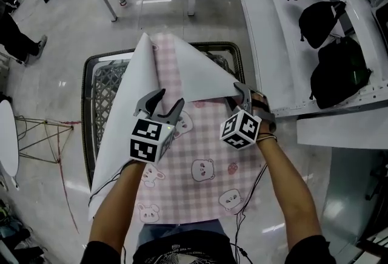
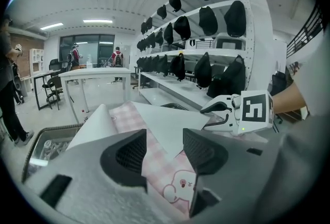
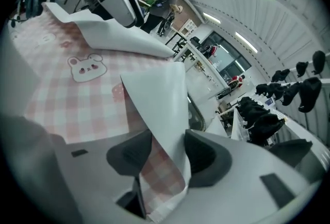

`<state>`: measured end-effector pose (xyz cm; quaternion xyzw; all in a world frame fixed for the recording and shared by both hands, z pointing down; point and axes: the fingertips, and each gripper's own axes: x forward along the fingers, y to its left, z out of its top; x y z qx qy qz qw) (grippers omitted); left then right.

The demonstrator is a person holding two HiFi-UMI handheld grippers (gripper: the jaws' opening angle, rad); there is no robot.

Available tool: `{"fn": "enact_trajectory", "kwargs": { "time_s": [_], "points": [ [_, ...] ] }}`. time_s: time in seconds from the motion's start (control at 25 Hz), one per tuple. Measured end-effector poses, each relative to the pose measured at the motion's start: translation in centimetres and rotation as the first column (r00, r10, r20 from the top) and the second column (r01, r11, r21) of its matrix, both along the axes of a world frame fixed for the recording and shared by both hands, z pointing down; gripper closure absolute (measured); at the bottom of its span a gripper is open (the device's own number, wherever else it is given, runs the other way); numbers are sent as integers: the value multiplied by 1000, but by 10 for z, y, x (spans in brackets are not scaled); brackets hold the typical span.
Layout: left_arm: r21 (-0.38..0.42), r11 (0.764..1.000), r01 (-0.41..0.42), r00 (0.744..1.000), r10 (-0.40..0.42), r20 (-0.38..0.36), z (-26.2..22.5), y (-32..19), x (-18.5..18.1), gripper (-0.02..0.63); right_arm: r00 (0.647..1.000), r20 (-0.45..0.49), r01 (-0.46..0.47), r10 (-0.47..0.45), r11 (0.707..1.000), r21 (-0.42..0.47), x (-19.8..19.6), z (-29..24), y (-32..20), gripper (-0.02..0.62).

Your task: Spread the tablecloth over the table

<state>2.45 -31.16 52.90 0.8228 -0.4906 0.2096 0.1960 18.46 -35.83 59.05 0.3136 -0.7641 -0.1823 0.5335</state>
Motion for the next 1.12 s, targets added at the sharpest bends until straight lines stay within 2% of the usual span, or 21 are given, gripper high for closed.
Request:
{"fn": "enact_trajectory", "kwargs": {
  "time_s": [0.24,0.44,0.52,0.56,0.72,0.84,1.12],
  "points": [
    [-18,1000,-3,1000,3,-13,3,-3,6,387,984,154,-93,92,996,-6,3,-14,-15,440],
    [-23,1000,-1,1000,0,-14,3,-3,8,387,927,311,-197,211,977,-77,6,-27,-32,486],
    [-25,1000,0,1000,-1,-13,4,-5,8,387,892,363,-250,269,963,-99,12,-31,-41,515],
    [-26,1000,-1,1000,1,-12,4,-6,8,387,869,391,-280,303,953,-114,16,-33,-45,585],
    [-28,1000,-3,1000,3,-7,4,-9,10,387,739,498,-370,453,891,-262,31,-25,-59,586],
    [-25,1000,0,1000,0,-8,4,-13,9,388,677,519,-411,522,853,-321,41,-16,-68,586],
    [-31,1000,2,1000,-2,-10,8,-20,12,388,661,497,-461,563,827,-323,51,3,-81,584]
  ]
}}
